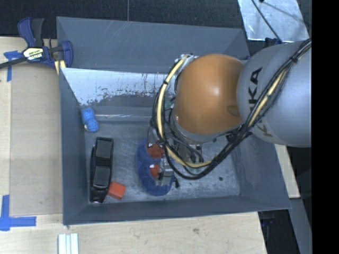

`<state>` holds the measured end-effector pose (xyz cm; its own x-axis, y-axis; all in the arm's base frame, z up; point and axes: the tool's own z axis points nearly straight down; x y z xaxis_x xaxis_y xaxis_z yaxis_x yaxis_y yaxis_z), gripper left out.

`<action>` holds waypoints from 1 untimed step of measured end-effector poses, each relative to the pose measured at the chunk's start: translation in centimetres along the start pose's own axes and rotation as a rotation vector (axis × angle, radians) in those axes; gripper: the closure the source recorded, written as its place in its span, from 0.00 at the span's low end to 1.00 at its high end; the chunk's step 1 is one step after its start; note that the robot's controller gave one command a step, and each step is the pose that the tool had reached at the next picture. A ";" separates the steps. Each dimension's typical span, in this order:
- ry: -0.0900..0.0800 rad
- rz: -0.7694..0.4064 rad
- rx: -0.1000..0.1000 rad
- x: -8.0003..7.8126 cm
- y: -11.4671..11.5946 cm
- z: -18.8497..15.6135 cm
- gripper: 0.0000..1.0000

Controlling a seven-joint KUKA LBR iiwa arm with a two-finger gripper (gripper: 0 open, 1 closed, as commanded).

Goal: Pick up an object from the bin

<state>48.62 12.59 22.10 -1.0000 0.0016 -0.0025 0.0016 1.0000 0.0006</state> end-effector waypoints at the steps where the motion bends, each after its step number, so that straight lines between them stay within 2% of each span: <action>1: 0.005 -0.226 0.001 -3.8 -2.1 7.2 0.00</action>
Offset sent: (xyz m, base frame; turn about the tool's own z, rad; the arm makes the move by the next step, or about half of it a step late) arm 0.0380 -0.0195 -0.0705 -0.2271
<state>52.42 10.52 14.89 -0.9749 -0.2224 0.0022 -0.2224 0.9749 -0.0008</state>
